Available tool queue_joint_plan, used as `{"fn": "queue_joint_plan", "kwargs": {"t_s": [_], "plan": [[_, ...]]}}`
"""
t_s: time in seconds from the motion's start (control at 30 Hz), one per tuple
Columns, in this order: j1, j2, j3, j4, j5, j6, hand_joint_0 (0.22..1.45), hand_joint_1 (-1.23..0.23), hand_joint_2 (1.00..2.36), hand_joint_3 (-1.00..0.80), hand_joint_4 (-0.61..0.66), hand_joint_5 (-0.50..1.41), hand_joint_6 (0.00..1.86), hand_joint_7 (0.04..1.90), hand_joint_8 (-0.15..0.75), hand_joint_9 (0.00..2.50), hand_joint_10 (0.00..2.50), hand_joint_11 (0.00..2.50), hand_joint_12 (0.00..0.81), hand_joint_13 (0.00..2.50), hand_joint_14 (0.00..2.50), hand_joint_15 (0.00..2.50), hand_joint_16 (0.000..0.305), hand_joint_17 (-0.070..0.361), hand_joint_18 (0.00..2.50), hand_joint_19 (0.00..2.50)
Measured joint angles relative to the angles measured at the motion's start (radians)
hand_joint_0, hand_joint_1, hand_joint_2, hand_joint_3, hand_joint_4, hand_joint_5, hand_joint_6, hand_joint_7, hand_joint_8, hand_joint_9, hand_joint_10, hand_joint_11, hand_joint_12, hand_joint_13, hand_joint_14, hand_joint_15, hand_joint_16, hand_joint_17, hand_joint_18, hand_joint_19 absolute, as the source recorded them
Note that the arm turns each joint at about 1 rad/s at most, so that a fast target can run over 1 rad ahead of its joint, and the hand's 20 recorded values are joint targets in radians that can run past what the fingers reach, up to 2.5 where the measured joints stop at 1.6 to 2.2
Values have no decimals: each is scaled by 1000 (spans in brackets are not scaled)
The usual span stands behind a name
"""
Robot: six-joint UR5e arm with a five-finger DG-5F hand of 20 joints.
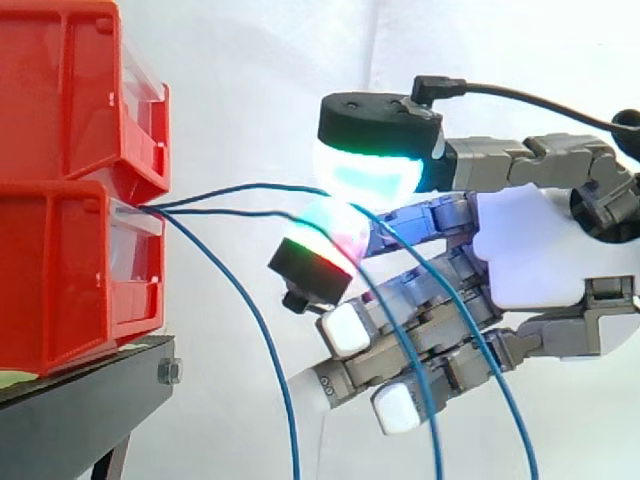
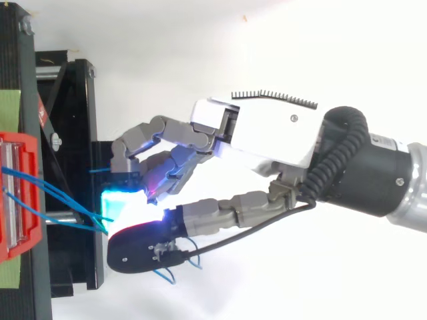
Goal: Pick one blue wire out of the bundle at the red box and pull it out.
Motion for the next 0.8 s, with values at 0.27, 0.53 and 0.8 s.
{"fn": "queue_joint_plan", "kwargs": {"t_s": [0.27,0.53,0.8], "plan": [[0,30,-1,-71,3,-5,608,-792,1000,109,-45,-109,924,1216,428,956,13,579,522,681,7,245,73,165,863,384],[1,67,-14,-145,9,-6,607,-792,1000,109,-43,-109,924,1217,429,959,13,580,523,680,9,243,73,165,862,384],[5,112,-100,-133,32,-5,607,-792,1002,104,-45,-109,924,1215,437,1039,15,687,521,682,7,242,73,165,861,377]]}}
